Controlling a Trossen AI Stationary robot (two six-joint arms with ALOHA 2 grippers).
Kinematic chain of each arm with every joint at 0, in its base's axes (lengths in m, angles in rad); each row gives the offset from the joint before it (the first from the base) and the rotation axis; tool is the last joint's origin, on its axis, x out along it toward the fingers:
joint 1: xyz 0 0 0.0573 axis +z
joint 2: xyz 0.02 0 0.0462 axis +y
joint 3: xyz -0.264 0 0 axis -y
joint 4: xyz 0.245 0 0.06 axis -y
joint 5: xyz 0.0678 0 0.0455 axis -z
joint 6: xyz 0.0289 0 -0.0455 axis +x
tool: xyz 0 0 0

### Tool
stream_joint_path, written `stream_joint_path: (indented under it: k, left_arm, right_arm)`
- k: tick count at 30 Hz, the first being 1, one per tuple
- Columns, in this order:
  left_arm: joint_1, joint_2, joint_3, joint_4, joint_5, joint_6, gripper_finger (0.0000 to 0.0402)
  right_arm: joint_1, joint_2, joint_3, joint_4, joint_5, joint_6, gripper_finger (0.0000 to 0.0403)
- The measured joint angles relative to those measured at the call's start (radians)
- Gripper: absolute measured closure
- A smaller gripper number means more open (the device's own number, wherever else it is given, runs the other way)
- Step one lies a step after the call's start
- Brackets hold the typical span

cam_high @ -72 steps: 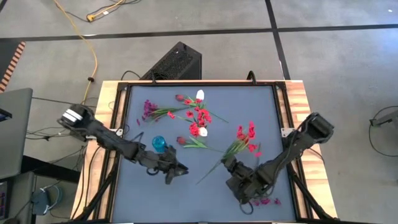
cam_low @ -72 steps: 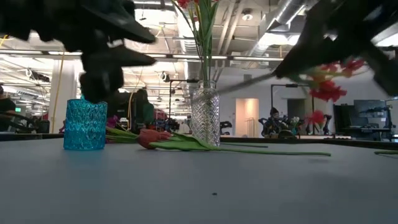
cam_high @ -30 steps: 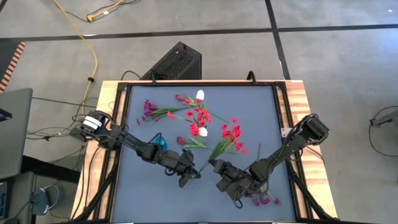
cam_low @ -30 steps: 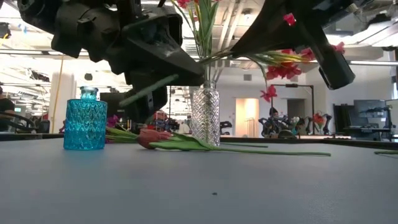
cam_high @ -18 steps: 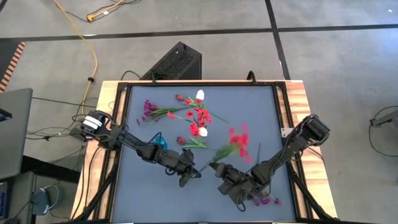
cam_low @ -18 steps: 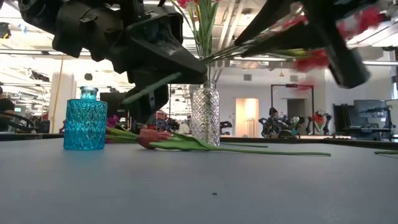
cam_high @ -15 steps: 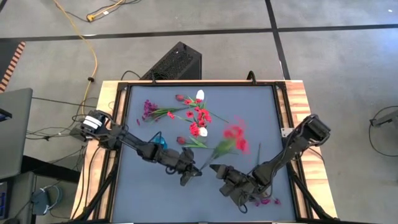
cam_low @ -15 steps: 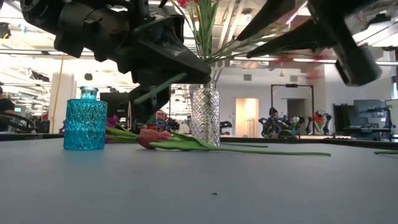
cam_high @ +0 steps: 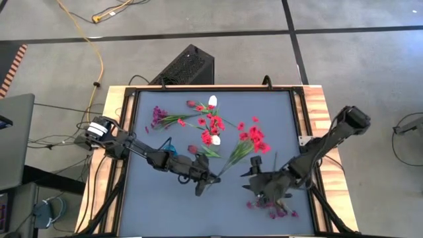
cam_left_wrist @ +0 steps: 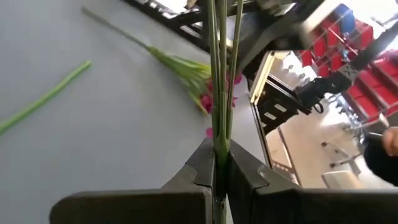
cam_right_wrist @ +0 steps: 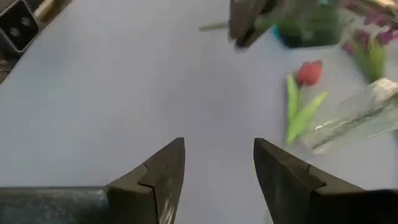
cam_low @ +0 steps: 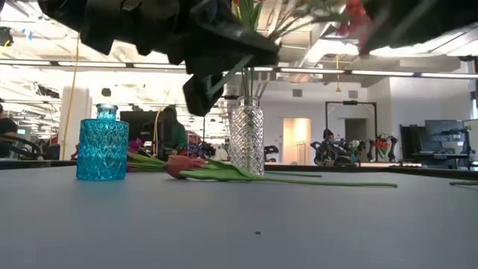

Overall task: Sort flowers into vase by color
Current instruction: Put the red flowers into the transparent vase

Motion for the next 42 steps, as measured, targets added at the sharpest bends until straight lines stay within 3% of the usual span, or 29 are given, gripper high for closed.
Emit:
stream_joint_path:
  k: [3,6,10,14,23,27,32,35,38,42]
  left_arm:
    - [0.000,0.000,0.025,0.001,0.000,0.047,0.0401]
    - [0.000,0.000,0.039,0.003,-0.007,0.086,0.0401]
    - [0.000,0.000,0.041,0.007,-0.024,0.116,0.0401]
    - [0.000,0.000,0.041,0.007,-0.035,0.116,0.0401]
    - [0.001,0.000,0.041,0.006,-0.045,0.132,0.0401]
    - [0.001,0.000,0.041,0.004,-0.046,0.139,0.0401]
    - [0.004,0.000,0.042,0.004,-0.062,0.154,0.0401]
    - [0.010,0.000,0.042,0.007,-0.061,0.156,0.0401]
    - [0.013,0.000,0.042,0.010,-0.062,0.156,0.0401]
    - [0.012,0.000,0.042,0.018,-0.061,0.172,0.0398]
  right_arm:
    - [0.003,-0.046,-0.172,0.289,0.018,-0.003,0.0192]
    - [-0.013,-0.064,-0.356,0.743,0.037,-0.066,0.0202]
    - [-0.056,0.018,-0.525,1.350,0.016,-0.147,0.0213]
    - [-0.102,0.147,-0.553,1.611,-0.019,-0.185,0.0217]
    - [-0.243,0.329,-0.435,1.741,-0.246,-0.189,0.0212]
    - [-0.279,0.351,-0.401,1.742,-0.251,-0.187,0.0212]
    - [-0.313,0.350,-0.376,1.744,-0.358,-0.187,0.0212]
    - [-0.322,0.349,-0.360,1.728,-0.372,-0.186,0.0214]
    - [-0.324,0.349,-0.359,1.721,-0.371,-0.187,0.0231]
    - [-0.324,0.349,-0.359,1.715,-0.357,-0.188,0.0287]
